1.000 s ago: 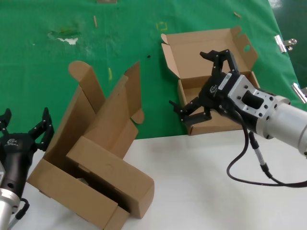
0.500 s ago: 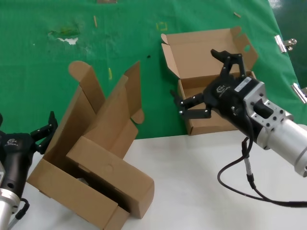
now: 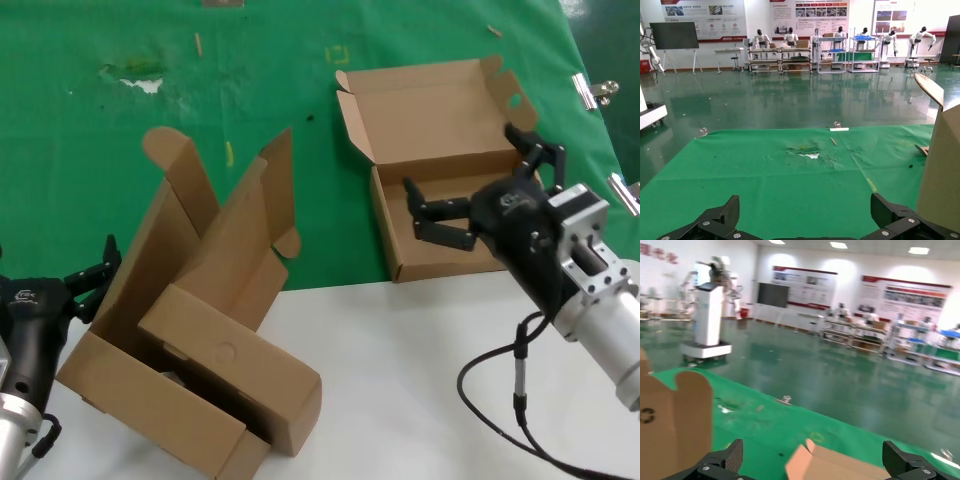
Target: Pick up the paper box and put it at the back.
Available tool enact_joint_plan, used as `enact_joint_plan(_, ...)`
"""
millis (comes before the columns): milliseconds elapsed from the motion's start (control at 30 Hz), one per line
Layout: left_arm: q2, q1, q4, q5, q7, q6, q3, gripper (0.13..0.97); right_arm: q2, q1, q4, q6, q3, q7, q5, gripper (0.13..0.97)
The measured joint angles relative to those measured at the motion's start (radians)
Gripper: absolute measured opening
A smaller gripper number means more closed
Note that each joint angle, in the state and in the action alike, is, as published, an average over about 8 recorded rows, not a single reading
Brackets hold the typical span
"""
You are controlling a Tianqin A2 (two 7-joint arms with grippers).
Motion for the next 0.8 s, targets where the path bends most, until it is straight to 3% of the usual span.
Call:
enact_joint_plan(433,0.000,0.000,0.000,0.000,0.000,0.000,0.000,0.958,-0.027,-0.099,-0.044,0.209,0.023,-0.114,0.218,0.966)
enact_joint_plan(800,0.000,0.000,0.000,0.000,0.000,0.000,0.000,0.965,-0.031,-0.113,-0.050,0.238,0.026,-0.129,0.248,0.966)
